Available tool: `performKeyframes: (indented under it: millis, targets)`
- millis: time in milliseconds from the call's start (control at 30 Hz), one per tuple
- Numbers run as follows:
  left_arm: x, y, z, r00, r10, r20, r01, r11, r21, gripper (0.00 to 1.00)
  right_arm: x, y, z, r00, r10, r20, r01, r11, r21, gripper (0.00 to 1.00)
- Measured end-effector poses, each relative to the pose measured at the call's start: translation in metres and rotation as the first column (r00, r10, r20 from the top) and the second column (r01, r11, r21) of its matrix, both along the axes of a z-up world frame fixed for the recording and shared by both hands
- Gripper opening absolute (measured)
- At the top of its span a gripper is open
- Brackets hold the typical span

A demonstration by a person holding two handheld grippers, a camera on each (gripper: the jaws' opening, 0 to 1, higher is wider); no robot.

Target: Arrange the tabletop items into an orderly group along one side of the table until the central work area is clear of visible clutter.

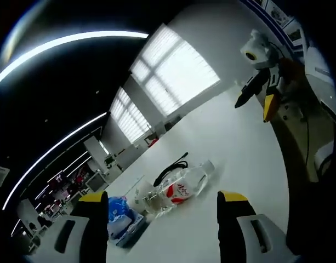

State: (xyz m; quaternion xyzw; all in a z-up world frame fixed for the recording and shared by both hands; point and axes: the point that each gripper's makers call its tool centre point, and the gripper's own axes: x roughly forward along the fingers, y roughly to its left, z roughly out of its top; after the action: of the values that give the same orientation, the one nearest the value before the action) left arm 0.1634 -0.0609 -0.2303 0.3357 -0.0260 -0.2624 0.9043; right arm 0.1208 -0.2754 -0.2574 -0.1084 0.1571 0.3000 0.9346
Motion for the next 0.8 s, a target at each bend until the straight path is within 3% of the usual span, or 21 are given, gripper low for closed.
performKeyframes:
  millis: [300, 533, 800]
  targets:
    - [0.005, -0.009, -0.003, 1.0, -0.023, -0.003, 0.023, 1.0, 0.004, 0.8, -0.001, -0.001, -0.002, 1.0, -0.006, -0.004, 0.006, 1.0, 0.0, 0.81]
    - [0.007, -0.015, -0.007, 1.0, -0.025, 0.001, 0.025, 0.999, 0.049, 0.8, -0.002, -0.001, -0.002, 1.0, -0.005, -0.004, 0.005, 1.0, -0.001, 0.81]
    - [0.009, -0.015, -0.009, 1.0, -0.028, -0.001, 0.028, 0.999, 0.039, 0.79, -0.003, -0.002, -0.003, 1.0, -0.006, -0.007, 0.006, 1.0, -0.005, 0.81]
